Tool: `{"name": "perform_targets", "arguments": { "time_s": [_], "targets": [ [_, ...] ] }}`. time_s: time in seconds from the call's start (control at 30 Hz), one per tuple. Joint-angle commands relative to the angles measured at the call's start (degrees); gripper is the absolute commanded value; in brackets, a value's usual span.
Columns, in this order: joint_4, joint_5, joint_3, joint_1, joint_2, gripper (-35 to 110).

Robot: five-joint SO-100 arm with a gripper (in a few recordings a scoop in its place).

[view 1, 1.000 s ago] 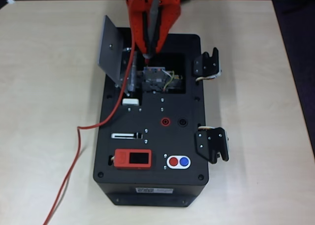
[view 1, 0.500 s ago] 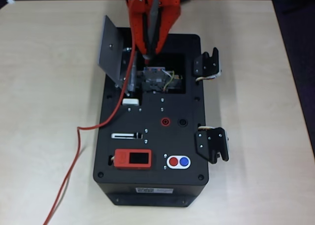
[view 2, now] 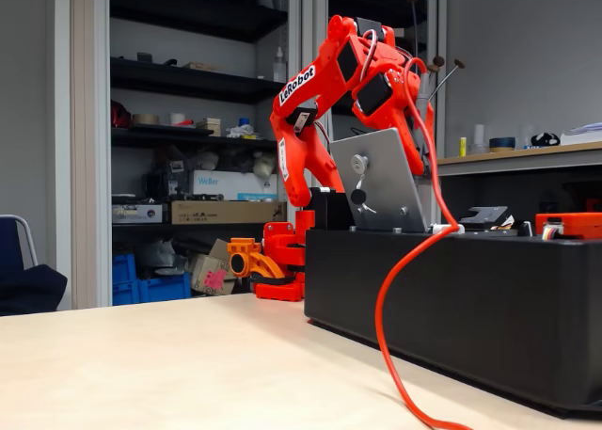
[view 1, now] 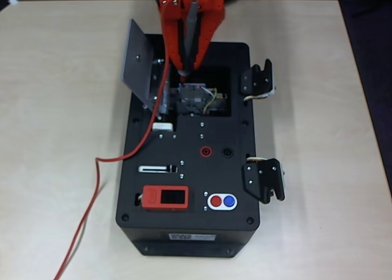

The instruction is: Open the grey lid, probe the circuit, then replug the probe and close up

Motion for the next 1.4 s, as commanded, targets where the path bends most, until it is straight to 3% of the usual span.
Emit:
{"name": "perform_targets", "arguments": {
  "time_s": [0.0,1.37],
  "targets": [
    [-0.44,0.35,0.88,0.7,2.2,0],
    [-6.77,-1.14,11.87,2.64,6.15,2]
  ]
}}
